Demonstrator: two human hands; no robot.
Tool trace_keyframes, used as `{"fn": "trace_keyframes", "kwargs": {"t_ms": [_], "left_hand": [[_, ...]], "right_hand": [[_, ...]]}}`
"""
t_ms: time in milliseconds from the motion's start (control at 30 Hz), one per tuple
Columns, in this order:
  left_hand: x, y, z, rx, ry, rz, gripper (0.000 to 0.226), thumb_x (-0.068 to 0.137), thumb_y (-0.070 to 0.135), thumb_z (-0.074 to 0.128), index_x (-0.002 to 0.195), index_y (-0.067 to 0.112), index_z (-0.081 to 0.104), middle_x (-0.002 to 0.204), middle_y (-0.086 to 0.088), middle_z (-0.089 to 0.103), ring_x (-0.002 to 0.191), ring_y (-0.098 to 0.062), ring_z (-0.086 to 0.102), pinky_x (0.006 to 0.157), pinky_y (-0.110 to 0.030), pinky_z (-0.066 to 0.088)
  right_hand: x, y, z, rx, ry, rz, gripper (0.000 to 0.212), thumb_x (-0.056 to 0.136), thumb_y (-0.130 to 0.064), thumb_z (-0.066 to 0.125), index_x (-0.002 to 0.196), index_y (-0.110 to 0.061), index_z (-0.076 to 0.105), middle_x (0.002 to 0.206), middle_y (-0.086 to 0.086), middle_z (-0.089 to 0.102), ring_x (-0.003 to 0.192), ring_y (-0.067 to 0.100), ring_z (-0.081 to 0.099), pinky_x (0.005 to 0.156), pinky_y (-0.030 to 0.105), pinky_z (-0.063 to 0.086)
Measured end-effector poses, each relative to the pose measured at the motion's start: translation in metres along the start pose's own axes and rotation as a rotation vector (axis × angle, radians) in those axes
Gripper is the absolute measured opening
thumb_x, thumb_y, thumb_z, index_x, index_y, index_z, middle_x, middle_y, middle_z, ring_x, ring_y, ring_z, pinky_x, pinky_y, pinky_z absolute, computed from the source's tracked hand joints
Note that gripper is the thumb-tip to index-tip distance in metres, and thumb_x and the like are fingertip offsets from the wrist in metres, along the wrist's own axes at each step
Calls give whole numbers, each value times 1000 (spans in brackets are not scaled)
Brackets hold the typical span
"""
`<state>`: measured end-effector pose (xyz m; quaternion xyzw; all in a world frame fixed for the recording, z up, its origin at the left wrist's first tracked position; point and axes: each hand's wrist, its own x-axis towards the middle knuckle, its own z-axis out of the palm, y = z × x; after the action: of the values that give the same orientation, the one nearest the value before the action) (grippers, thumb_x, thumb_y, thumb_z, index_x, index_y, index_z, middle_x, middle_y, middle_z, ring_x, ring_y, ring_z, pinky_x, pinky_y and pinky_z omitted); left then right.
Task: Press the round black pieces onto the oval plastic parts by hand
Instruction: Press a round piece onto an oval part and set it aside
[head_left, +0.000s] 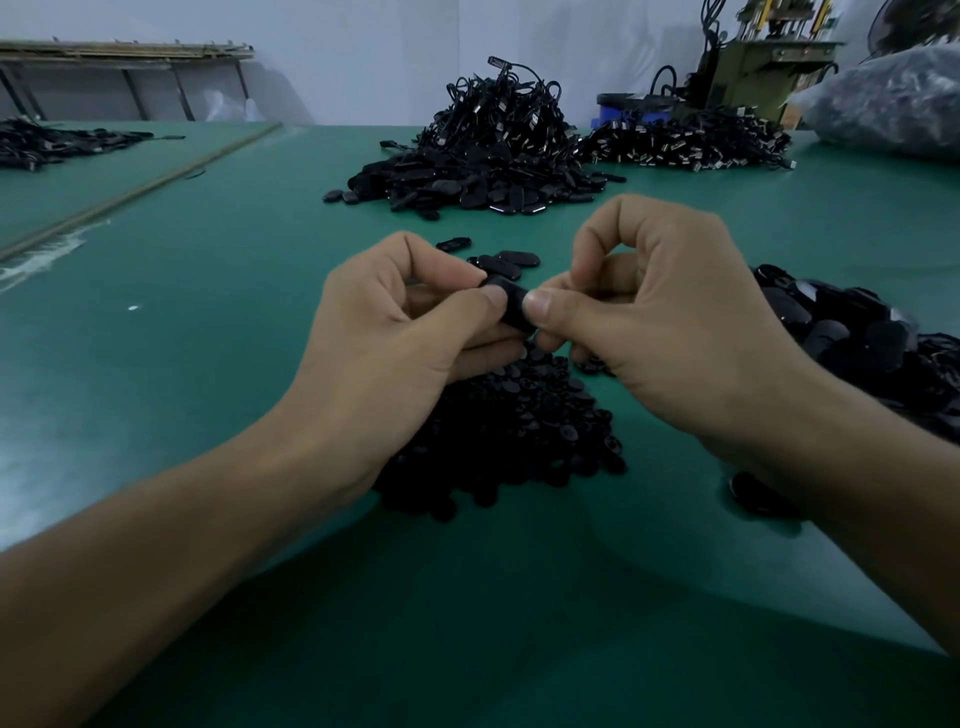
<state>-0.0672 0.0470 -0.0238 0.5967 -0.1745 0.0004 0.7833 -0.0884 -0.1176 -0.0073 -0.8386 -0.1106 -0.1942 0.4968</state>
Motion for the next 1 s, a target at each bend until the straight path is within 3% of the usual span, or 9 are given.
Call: {"fn": "trace_keyframes", "kwargs": {"t_ms": [200,367,467,600,767,867,1000], "left_hand": [[-2,-1,0,173,-19,106,24,82,-5,74,79,9,54,78,-17,74,78,-33,76,74,-40,64],[-3,-5,-5,476,-25,250,28,72,8,72,82,23,52,79,-5,76,72,-26,76,73,-57,60],[-2,-7,-9,560,-43,295,30,75,10,72,86,30,52,81,0,75,71,-20,76,69,-54,61],[0,-9,-11,623,-77,333,33,79,15,70,92,39,52,88,4,73,79,-17,75,76,-45,62],[1,-8,-12,712,-69,396,31,80,19,72,96,37,52,89,11,72,81,-12,73,74,-39,60],[3,-8,-14,798,-59,408,30,79,20,69,95,36,50,89,12,69,77,-14,71,71,-37,57],[3,-6,-16,806,-76,392,25,80,18,69,91,33,51,87,10,70,73,-11,71,70,-35,57]], "right_hand": [[0,0,0,-40,-13,22,32,81,-18,76,73,-29,47,71,2,75,68,21,73,66,49,60],[-2,0,4,-13,-27,45,37,82,-11,78,71,-27,46,67,4,74,65,20,73,66,48,60],[-3,0,3,20,-39,70,37,83,-8,79,72,-23,46,66,8,73,62,24,73,63,46,60],[-4,-2,2,-5,-45,45,39,85,-9,78,66,-22,46,61,8,71,60,25,72,61,46,61],[-5,-1,2,-17,-69,9,36,90,-4,71,69,-23,49,63,4,71,62,16,73,62,37,61],[-5,-1,3,-49,-140,-1,31,92,0,66,76,-24,54,70,0,74,66,14,74,68,39,63],[-6,1,4,-151,-143,-19,22,90,-10,70,84,-26,57,69,-8,74,63,10,71,68,38,60]]}}
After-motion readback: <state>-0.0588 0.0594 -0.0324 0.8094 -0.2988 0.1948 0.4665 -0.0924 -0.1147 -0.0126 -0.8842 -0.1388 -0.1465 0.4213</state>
